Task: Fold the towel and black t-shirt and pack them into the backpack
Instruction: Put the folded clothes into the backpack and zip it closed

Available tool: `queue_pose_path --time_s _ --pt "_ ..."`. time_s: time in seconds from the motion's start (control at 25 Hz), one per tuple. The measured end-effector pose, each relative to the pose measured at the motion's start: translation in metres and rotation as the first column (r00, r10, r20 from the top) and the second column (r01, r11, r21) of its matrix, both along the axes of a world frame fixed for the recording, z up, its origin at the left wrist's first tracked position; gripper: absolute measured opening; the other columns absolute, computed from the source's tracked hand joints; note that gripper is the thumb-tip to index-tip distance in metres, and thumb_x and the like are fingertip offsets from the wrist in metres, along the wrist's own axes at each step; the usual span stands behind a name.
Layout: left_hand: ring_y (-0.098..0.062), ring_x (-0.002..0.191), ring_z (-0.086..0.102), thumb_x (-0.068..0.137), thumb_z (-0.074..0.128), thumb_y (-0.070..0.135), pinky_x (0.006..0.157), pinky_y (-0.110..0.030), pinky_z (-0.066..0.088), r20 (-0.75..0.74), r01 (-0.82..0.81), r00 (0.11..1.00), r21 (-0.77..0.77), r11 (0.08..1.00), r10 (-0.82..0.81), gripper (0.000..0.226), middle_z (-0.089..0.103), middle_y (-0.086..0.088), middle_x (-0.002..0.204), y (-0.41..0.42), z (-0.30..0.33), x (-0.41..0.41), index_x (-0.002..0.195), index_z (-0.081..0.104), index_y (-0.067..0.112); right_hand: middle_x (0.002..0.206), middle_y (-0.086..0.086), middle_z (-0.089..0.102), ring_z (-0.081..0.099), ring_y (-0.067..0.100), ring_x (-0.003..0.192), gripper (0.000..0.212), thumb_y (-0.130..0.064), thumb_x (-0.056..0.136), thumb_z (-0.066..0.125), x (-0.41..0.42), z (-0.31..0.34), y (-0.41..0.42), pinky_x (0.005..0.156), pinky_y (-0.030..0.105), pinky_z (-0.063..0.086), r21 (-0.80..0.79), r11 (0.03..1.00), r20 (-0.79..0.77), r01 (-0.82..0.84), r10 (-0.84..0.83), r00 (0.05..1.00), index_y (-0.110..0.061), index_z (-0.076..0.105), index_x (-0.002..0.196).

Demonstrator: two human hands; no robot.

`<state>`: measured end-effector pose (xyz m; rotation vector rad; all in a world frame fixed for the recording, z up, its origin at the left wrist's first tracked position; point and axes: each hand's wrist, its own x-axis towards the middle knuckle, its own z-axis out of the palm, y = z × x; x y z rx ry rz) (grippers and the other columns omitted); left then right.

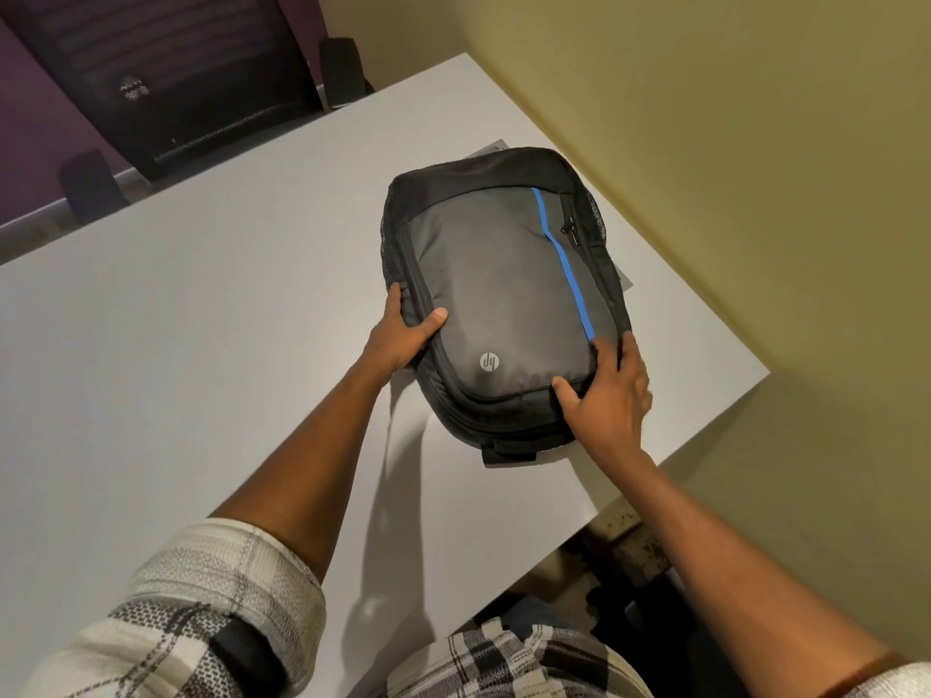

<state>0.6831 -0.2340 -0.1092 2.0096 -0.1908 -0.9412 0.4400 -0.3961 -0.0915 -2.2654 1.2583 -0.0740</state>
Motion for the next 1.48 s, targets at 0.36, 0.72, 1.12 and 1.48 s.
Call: queue_pose_path --time_s 0.36,0.72,1.12,1.48 --pt "-0.035 0.125 0.055 0.073 0.066 0.074 0.091 -0.046 0.058 -0.119 0.051 0.992 0.028 0.998 -0.048 0.118 0.032 -0.003 0.161 -0.036 -0.008 -0.007 0.156 -0.011 0.039 0.168 0.007 -0.003 0.022 0.031 0.151 0.081 -0.043 0.092 0.066 0.004 -0.017 -0.060 0.117 0.045 0.030 0.230 0.973 0.004 0.023 -0.024 1.000 -0.035 0.020 0.159" --pt "-0.035 0.126 0.055 0.054 0.061 0.085 0.095 -0.046 0.057 -0.144 0.110 0.985 0.083 0.991 -0.097 0.138 0.034 -0.009 0.159 -0.102 -0.014 -0.004 0.156 -0.016 0.033 0.168 0.008 -0.004 0.016 0.026 0.153 0.082 -0.040 0.092 0.067 0.026 -0.028 -0.164 0.118 0.040 0.026 0.185 0.982 -0.066 -0.048 0.061 0.996 -0.035 0.020 0.159" --pt "-0.025 0.109 0.056 0.093 0.060 0.055 0.093 -0.041 0.056 -0.179 0.168 0.973 0.105 0.980 -0.148 0.107 0.033 -0.011 0.156 -0.146 -0.006 0.001 0.157 -0.016 0.018 0.169 0.005 -0.005 0.018 0.028 0.153 0.080 -0.038 0.095 0.064 0.038 -0.034 -0.209 0.118 0.043 0.029 0.165 0.984 -0.069 -0.060 0.072 0.995 -0.036 0.016 0.159" --pt "-0.037 0.141 0.040 0.091 0.063 0.050 0.115 -0.050 0.035 0.223 0.211 0.941 0.196 0.958 -0.253 0.087 0.037 -0.014 0.157 -0.108 0.014 -0.019 0.156 0.017 0.013 0.168 0.009 0.004 0.020 0.033 0.151 0.079 -0.042 0.096 0.060 0.017 -0.006 -0.161 0.120 0.048 0.027 0.069 0.997 0.008 -0.023 0.023 1.000 -0.022 0.018 0.159"
